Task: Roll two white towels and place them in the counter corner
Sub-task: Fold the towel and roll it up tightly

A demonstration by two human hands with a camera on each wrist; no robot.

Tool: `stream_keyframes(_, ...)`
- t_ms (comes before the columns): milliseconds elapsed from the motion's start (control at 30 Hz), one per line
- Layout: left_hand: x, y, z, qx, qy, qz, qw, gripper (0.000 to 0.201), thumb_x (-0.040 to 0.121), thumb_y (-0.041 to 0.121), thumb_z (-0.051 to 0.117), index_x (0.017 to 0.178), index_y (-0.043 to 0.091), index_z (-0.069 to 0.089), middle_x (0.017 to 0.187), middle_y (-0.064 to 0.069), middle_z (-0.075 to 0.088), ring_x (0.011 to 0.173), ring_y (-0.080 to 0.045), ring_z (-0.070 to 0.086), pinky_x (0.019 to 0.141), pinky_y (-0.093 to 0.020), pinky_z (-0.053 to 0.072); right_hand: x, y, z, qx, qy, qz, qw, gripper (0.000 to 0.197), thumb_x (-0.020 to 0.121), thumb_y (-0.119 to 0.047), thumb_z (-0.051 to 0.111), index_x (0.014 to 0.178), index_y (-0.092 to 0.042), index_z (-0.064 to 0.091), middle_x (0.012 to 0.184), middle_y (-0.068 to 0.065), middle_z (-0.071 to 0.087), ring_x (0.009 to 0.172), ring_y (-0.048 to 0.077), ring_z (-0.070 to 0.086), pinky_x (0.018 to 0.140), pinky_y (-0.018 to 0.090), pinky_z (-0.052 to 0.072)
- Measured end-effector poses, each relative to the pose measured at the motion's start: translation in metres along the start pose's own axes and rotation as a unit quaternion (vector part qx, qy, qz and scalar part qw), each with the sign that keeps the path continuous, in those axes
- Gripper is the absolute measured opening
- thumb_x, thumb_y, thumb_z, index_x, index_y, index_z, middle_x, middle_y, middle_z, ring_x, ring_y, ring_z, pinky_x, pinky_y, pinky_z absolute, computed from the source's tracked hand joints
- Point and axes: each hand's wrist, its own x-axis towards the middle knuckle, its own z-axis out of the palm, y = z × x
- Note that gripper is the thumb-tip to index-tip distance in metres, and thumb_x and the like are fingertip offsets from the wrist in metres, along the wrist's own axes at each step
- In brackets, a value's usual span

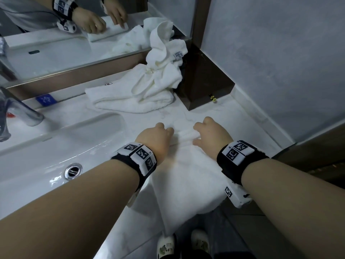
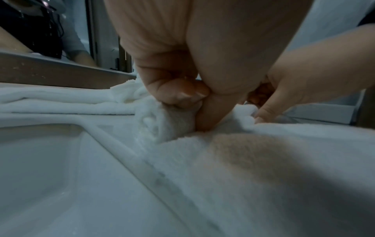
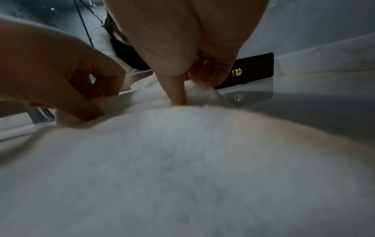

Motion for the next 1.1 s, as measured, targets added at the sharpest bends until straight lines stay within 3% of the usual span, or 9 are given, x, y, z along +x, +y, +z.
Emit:
stream_keyframes(133,0.003,-0.003,-0.002,-0.008,-0.015,0.025,1.000,0.023,0.079,0.000,0.051,0.086,0.018,0.038,0.085,0.001,0.036,0.060,-0.020,0.042,0.047,-0.029,0.026,0.002,-0.005,0.002,0.012,0.008,0.002,1.000,0.026,0.089,-0.018,0.063,0.110,-0.004,0.059,0.116,0.013,0.045,0.096,0.030,0.054,0.087,0.036,0.047)
stream_keyframes(267,0.002,0.002,-0.003,0.008,-0.032,0.050,0.998,0.020,0.081,0.003,0.050,0.089,0.017,0.040,0.093,-0.001,0.042,0.061,-0.019,0.040,0.055,-0.033,0.034,0.004,-0.008,-0.004,-0.002,-0.023,0.008,1.000,0.029,0.089,-0.019,0.063,0.114,-0.007,0.057,0.115,0.012,0.046,0.093,0.031,0.056,0.081,0.037,0.048)
stream_keyframes(467,-0.007,0.006,0.003,0.028,-0.025,0.060,0.998,0.028,0.079,-0.002,0.050,0.091,0.018,0.035,0.090,0.000,0.034,0.056,-0.018,0.035,0.052,-0.033,0.032,0.002,-0.007,-0.016,0.011,-0.073,0.024,0.997,0.027,0.084,-0.014,0.052,0.110,-0.011,0.056,0.115,0.008,0.044,0.087,0.027,0.054,0.073,0.031,0.044)
stream_keyframes(633,-0.012,0.010,0.009,0.052,-0.024,0.073,0.996,0.037,0.077,-0.003,0.054,0.108,0.015,0.047,0.088,0.001,0.028,0.053,-0.020,0.038,0.044,-0.032,0.027,-0.008,-0.006,-0.010,0.017,-0.069,0.023,0.997,0.056,0.078,-0.048,0.070,0.118,-0.013,0.054,0.117,0.007,0.041,0.093,0.024,0.055,0.085,0.033,0.048)
stream_keyframes(700,-0.014,0.009,0.012,0.071,-0.014,0.101,0.992,0.042,0.080,-0.001,0.052,0.118,0.015,0.048,0.088,0.001,0.027,0.051,-0.019,0.035,0.042,-0.032,0.024,-0.011,-0.010,-0.006,0.032,-0.058,0.043,0.997,0.062,0.076,-0.056,0.069,0.118,-0.013,0.054,0.115,0.007,0.042,0.094,0.024,0.054,0.084,0.033,0.048)
stream_keyframes(767,-0.015,0.008,0.013,0.084,-0.018,0.120,0.989,0.045,0.082,0.000,0.050,0.124,0.015,0.047,0.091,-0.001,0.028,0.050,-0.019,0.033,0.044,-0.033,0.024,-0.010,-0.013,-0.005,0.047,-0.053,0.061,0.996,0.056,0.084,-0.058,0.059,0.115,-0.011,0.056,0.113,0.009,0.047,0.095,0.026,0.054,0.081,0.033,0.046)
stream_keyframes(867,-0.017,0.009,0.010,0.086,-0.033,0.119,0.989,0.035,0.083,0.000,0.050,0.116,0.012,0.048,0.095,-0.003,0.032,0.052,-0.020,0.034,0.046,-0.034,0.028,-0.005,-0.013,-0.014,0.036,-0.073,0.055,0.995,0.042,0.097,-0.043,0.049,0.117,-0.007,0.057,0.117,0.015,0.054,0.102,0.030,0.056,0.085,0.036,0.045)
stream_keyframes(1000,-0.016,0.004,0.000,0.026,-0.071,0.096,0.993,0.029,0.081,-0.004,0.046,0.103,0.016,0.049,0.096,0.002,0.032,0.058,-0.019,0.043,0.050,-0.031,0.032,0.001,-0.012,-0.030,0.037,-0.104,0.035,0.993,0.032,0.095,-0.032,0.058,0.111,-0.005,0.057,0.117,0.013,0.062,0.106,0.029,0.057,0.089,0.035,0.046)
stream_keyframes(1100,-0.009,-0.010,-0.005,-0.074,-0.063,0.081,0.992,0.022,0.081,-0.004,0.045,0.080,0.018,0.046,0.091,0.003,0.048,0.066,-0.017,0.051,0.059,-0.029,0.039,0.002,-0.017,-0.037,0.015,-0.118,0.027,0.993,0.028,0.094,-0.029,0.060,0.108,-0.005,0.057,0.111,0.013,0.063,0.103,0.029,0.058,0.086,0.036,0.047)
